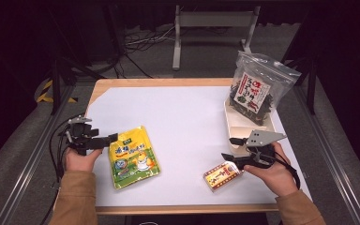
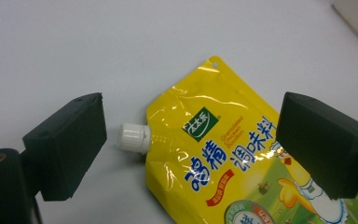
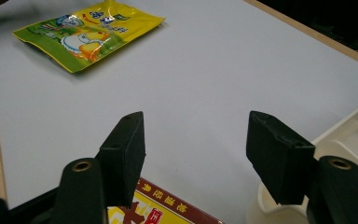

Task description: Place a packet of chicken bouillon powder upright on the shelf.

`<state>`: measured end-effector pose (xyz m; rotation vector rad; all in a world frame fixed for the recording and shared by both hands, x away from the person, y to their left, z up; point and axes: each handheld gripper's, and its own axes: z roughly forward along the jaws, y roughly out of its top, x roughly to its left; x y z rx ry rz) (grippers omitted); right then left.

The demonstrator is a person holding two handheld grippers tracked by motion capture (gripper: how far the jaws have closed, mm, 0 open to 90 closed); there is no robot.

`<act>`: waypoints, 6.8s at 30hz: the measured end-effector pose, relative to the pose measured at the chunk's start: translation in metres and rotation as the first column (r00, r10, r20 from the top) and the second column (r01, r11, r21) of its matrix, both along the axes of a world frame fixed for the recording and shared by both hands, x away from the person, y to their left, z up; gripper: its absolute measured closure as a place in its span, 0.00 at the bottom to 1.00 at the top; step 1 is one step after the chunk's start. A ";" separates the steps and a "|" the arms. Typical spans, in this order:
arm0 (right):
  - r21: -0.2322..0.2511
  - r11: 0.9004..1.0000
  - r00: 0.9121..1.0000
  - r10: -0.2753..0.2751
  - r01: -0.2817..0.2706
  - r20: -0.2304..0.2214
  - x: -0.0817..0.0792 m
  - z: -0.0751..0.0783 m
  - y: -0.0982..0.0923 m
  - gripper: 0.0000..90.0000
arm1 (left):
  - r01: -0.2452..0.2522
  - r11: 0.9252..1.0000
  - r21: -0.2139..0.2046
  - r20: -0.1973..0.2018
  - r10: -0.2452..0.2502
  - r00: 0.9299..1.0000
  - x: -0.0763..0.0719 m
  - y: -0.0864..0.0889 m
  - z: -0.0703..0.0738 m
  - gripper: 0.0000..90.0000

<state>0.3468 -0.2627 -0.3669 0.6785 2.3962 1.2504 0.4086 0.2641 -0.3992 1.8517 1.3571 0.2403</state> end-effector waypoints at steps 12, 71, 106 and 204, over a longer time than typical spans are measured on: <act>0.014 1.000 1.000 0.005 -0.005 -0.002 0.001 0.001 0.003 0.41 | 0.031 0.999 0.027 -0.149 -0.027 0.988 0.007 -0.005 -0.022 0.10; 0.021 0.999 0.999 0.024 -0.024 -0.037 0.002 -0.005 0.009 0.41 | 0.009 0.998 0.068 -0.212 0.005 0.977 0.000 -0.032 -0.037 0.86; -0.028 0.997 0.997 0.074 -0.075 -0.025 -0.005 0.007 0.007 0.64 | 0.310 0.950 -0.033 0.177 -0.300 0.938 -0.040 -0.047 0.045 0.93; 0.257 0.935 0.959 0.272 -0.244 -0.081 0.012 0.023 0.080 0.92 | 0.597 0.802 0.010 0.565 -0.497 0.658 -0.085 -0.118 0.084 0.92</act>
